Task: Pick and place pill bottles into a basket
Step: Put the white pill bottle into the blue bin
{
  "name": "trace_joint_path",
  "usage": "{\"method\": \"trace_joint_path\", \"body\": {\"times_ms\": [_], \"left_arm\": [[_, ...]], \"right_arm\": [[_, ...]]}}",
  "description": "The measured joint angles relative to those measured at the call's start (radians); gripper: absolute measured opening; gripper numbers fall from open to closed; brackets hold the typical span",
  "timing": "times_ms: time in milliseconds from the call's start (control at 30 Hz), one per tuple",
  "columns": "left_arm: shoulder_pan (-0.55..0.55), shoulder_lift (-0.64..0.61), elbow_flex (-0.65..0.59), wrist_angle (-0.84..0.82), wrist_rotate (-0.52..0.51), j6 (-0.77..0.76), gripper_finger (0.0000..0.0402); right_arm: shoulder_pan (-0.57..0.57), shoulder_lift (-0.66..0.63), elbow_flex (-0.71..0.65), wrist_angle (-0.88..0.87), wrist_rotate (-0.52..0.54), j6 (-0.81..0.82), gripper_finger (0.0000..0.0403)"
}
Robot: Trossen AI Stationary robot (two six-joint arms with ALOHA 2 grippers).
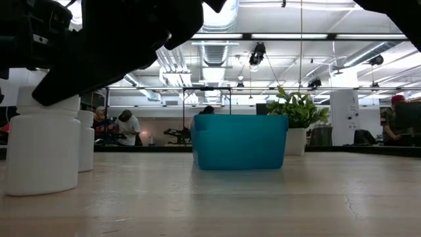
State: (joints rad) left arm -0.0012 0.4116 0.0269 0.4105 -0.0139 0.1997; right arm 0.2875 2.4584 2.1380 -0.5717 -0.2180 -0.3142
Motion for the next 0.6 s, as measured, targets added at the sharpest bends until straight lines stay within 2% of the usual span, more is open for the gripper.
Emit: {"method": "trace_joint_path", "body": {"times_ms": [400,600], "left_arm": [[0.000,0.000,0.000,0.000,-0.002,0.000,0.0000],[0.000,0.000,0.000,0.000,-0.002,0.000,0.0000]], "right_arm": [[0.000,0.000,0.000,-0.024,0.000,0.011,0.0201],[0.000,0.000,0.000,-0.024,0.002,0.002,0.0167]]}}
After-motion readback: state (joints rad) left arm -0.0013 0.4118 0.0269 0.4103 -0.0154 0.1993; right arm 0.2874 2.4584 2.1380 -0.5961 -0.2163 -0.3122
